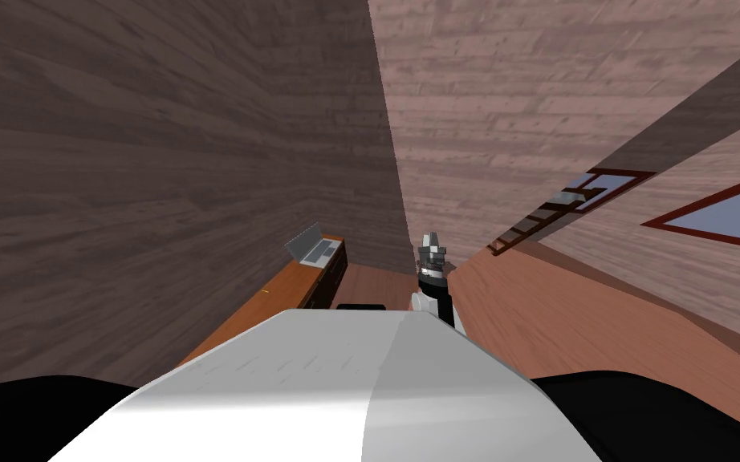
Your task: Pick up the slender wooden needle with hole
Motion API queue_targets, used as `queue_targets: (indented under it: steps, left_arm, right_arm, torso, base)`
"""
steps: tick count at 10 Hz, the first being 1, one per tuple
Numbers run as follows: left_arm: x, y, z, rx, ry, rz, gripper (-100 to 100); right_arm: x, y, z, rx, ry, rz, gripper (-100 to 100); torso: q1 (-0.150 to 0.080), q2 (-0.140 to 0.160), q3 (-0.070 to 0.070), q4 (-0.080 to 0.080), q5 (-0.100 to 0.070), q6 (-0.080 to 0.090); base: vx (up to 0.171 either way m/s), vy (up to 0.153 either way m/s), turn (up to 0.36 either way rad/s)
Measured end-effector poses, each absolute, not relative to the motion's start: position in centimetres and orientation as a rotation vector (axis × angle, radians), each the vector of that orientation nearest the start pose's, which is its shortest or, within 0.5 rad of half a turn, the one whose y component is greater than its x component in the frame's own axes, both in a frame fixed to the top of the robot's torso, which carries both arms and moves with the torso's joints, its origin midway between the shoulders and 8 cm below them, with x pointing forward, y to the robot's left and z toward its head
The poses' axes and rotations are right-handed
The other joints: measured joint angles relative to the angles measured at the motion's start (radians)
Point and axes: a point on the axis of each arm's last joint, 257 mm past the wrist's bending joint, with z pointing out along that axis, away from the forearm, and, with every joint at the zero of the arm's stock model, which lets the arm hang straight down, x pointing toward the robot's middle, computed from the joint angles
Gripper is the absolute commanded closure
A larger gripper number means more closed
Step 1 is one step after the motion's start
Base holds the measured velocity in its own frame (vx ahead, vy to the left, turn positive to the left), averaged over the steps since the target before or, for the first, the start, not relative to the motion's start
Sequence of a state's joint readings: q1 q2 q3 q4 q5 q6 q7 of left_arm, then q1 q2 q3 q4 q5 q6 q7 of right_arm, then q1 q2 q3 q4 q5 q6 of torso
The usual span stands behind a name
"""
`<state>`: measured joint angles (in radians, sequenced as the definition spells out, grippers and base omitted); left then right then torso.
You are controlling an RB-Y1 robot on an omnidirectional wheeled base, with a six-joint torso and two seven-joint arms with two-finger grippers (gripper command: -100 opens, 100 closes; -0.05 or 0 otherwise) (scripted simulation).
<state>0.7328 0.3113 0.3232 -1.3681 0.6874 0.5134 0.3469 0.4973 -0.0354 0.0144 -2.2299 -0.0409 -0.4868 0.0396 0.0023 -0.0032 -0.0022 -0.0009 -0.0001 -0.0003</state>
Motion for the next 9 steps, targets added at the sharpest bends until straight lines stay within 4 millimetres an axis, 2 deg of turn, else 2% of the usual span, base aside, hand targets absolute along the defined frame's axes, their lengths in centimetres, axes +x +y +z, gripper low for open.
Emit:
queue_targets:
  steps: [3,9]
  left_arm:
    - [-1.8,50.0,-56.1,-2.838,0.528,-0.188,-100]
    - [-7.5,48.5,-57.2,-2.987,0.376,-0.04,-100]
  right_arm:
    - [35.6,-27.9,0.0,0.695,0.669,1.293,0]
    - [35.6,-27.9,0.0,0.695,0.669,1.293,0]
  torso:
    - [-0.001,0.001,0.001,0.0,0.0,0.0]
    - [0.0,0.001,0.001,0.0,0.0,0.0]
  base:
    - [0.067,0.043,-0.018]
    - [0.069,0.051,-0.02]
